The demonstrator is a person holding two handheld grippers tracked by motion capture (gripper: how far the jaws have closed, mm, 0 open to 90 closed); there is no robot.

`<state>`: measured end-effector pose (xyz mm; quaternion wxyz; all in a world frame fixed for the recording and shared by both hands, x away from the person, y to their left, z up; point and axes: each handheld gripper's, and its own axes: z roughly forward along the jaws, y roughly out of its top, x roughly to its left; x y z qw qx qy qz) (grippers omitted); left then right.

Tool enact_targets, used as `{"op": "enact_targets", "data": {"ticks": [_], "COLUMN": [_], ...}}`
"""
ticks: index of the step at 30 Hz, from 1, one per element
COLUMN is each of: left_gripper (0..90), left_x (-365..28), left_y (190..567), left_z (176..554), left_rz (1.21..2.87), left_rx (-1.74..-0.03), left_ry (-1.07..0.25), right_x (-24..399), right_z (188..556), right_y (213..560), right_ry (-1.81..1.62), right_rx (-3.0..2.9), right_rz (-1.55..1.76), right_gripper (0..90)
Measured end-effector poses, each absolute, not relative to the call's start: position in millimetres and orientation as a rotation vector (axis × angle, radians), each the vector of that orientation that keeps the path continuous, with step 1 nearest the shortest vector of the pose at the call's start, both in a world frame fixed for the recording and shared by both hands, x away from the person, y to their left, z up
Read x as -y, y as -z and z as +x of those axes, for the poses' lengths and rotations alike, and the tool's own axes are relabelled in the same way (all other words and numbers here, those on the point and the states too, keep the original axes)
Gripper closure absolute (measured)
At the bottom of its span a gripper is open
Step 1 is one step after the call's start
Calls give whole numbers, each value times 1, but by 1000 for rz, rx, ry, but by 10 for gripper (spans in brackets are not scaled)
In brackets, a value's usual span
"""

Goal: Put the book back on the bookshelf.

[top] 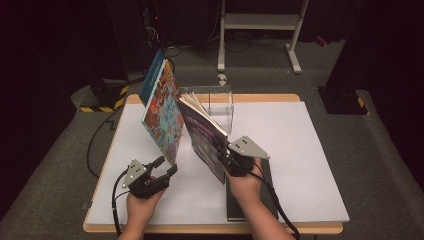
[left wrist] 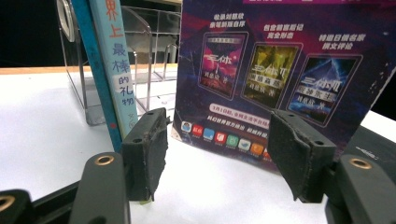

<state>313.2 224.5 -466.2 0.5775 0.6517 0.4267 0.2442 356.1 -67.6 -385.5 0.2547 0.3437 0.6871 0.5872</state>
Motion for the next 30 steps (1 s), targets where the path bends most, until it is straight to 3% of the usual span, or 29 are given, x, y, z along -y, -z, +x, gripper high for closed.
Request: {"op": "enact_targets", "data": {"ticks": [5, 8, 13, 21, 30], "left_gripper": [410, 397, 373, 294, 249], "left_x": [-221, -218, -206, -175, -136], "left_y": [466, 464, 456, 413, 384], "left_z": [313, 312, 311, 311, 327], "left_rz": [1540, 1552, 1572, 1526, 1519], "left_rx": [-985, -974, -928, -805, -738], "left_ry": [-575, -563, -545, -471, -432], "right_x": [70, 74, 87, 98, 101], "right_z": [353, 352, 341, 339, 343], "right_y": [389, 392, 400, 416, 425], "right_ry": [-1604, -1627, -1655, -1708, -1722], "right_rx": [-1861, -1887, -1923, -1947, -1985], "right_rz": [941, 967, 975, 1048, 1086], "right_gripper": [823, 725, 670, 751, 741]}}
